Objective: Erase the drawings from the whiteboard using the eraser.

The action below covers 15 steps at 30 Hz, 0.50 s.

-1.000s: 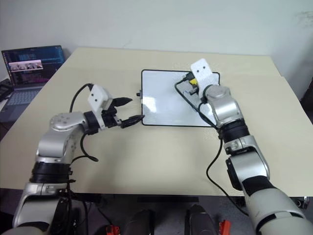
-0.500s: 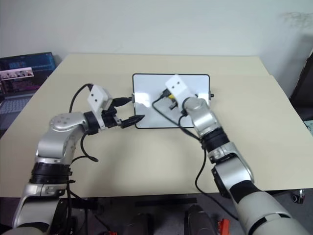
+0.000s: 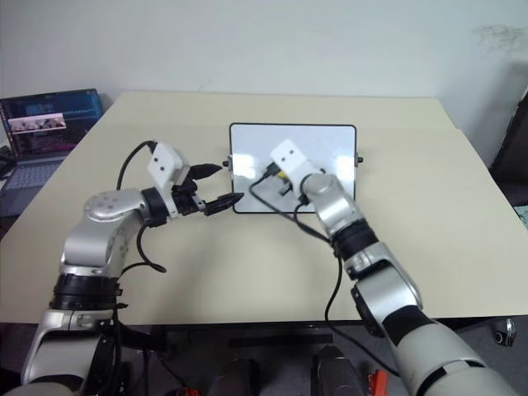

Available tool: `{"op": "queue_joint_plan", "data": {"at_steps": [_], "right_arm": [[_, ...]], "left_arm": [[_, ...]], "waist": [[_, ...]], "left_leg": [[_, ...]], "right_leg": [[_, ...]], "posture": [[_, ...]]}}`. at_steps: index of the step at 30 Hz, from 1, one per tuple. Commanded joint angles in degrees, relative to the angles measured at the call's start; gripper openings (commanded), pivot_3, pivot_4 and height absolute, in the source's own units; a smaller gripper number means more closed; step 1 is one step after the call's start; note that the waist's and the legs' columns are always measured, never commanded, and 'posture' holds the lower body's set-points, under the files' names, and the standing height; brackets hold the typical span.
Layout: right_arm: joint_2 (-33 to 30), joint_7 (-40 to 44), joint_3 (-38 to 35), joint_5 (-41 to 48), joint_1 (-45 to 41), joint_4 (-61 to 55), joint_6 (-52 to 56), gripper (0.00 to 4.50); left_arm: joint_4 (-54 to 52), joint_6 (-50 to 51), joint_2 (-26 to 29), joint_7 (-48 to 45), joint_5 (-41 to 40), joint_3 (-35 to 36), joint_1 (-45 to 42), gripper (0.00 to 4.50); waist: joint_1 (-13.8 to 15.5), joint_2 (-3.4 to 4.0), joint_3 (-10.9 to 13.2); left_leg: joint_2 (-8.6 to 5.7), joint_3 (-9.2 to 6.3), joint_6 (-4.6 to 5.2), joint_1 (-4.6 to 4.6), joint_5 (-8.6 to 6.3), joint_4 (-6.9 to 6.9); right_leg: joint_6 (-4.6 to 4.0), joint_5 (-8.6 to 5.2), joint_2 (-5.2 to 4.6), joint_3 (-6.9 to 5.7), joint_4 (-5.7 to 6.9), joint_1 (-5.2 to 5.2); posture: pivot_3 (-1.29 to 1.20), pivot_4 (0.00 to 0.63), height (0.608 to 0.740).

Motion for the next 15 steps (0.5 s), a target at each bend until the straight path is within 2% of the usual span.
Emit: {"op": "queue_joint_plan", "data": {"at_steps": [1,8,15], "right_arm": [[-4.05,-4.08,-3.19,-1.5,-1.94,7.35,-0.6,0.97],[-5.04,-4.3,-2.98,-1.71,-2.79,11.44,-2.53,0.97],[0.8,-0.18,0.97,-2.74,-1.15,6.4,-1.03,0.97]], "left_arm": [[-1.93,-0.61,0.23,-0.16,-0.81,0.86,-1.08,4.5],[-0.96,-1.01,0.54,-0.3,-0.48,0.94,-1.56,4.5],[-0.97,-0.98,0.41,-0.28,-0.47,0.8,-1.58,4.5]], "waist": [[0.37,-0.02,-0.01],[0.15,-0.06,-0.04],[-0.74,-0.1,-0.07]], "left_leg": [[-0.02,0.01,0.01,-0.02,0.0,0.0],[0.02,0.05,0.01,-0.03,0.0,-0.09],[0.03,0.07,0.01,-0.02,0.0,-0.04]], "right_leg": [[-0.01,-0.01,0.0,0.03,-0.02,0.0],[0.0,0.0,0.06,0.1,-0.04,-0.04],[0.0,0.0,0.07,0.15,-0.03,-0.03]], "posture": [[0.0,0.15,0.74],[0.0,0.15,0.74],[0.0,0.15,0.74]]}}
